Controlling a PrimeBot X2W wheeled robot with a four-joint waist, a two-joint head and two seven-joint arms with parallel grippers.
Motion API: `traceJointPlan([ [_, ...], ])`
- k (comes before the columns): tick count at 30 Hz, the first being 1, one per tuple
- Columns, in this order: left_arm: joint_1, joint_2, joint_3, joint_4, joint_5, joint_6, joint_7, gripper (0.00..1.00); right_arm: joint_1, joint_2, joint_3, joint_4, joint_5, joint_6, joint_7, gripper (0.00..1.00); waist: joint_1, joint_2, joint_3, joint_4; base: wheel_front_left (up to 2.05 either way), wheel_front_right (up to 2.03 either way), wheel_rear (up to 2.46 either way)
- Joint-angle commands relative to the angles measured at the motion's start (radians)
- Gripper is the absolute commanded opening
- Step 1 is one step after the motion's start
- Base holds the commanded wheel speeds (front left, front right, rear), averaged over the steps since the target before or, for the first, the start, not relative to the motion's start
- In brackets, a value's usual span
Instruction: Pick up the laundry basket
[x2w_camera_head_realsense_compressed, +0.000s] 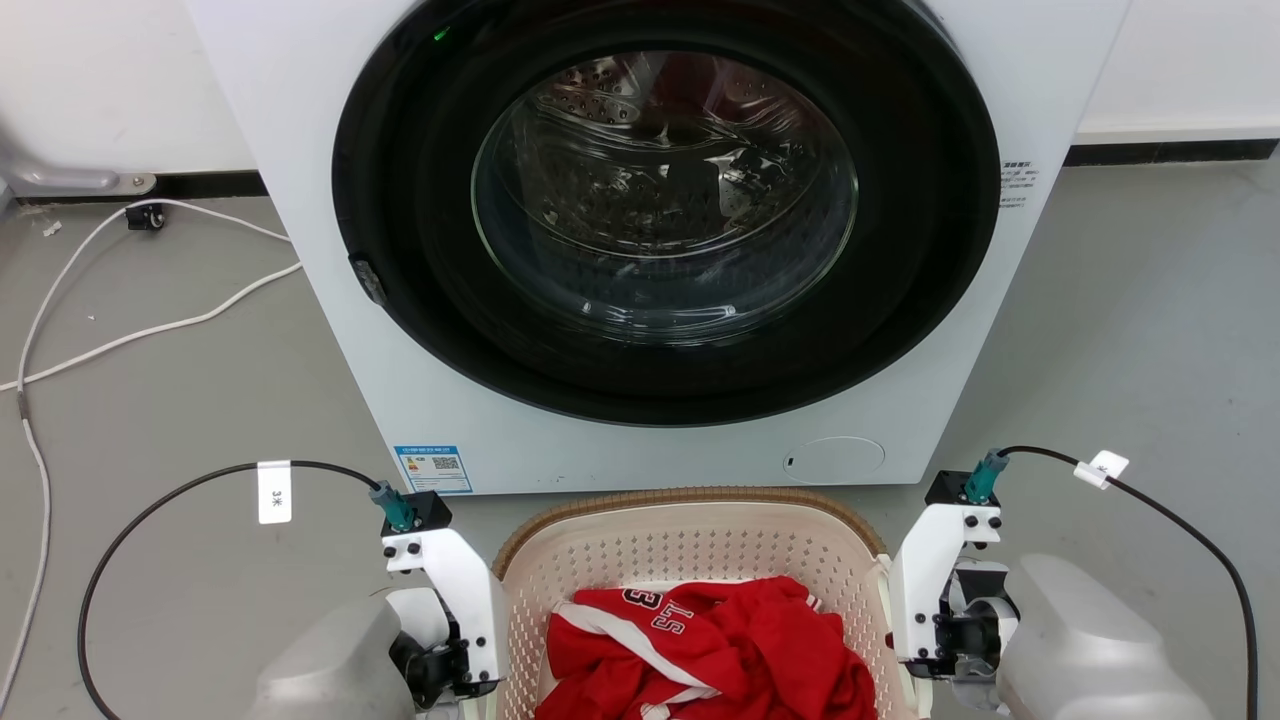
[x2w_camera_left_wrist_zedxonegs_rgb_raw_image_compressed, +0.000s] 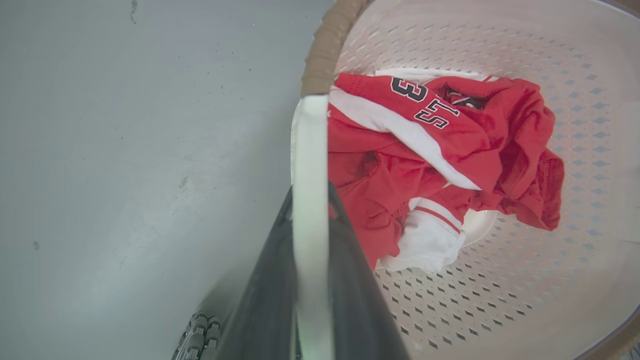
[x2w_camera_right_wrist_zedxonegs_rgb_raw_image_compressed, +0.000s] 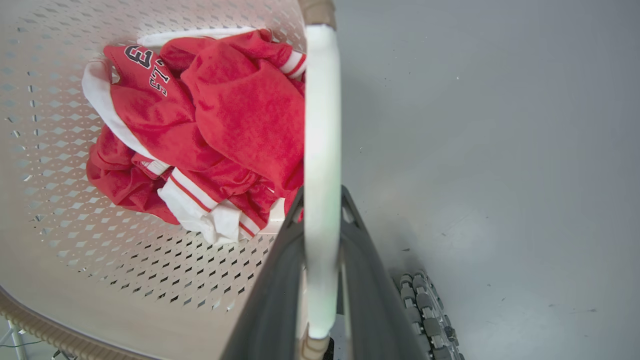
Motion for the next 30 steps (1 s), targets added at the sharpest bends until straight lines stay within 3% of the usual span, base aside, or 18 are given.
traceJointPlan([
  [1, -0.015, -0.036, 0.000, -0.020, -0.014, -0.013, -0.004, 0.00, 0.013, 0.028, -0.002, -0.007, -0.002, 0.012, -0.002, 0.00, 0.0000, -0.0001, 0.000, 0.000, 0.00, 0.00, 0.00],
  [30, -0.014, -0.031, -0.023, -0.021, -0.036, -0.013, -0.012, 0.00, 0.022, 0.028, -0.008, -0.007, 0.000, 0.012, 0.001, 0.00, 0.0000, -0.0001, -0.001, -0.001, 0.00, 0.00, 0.00],
])
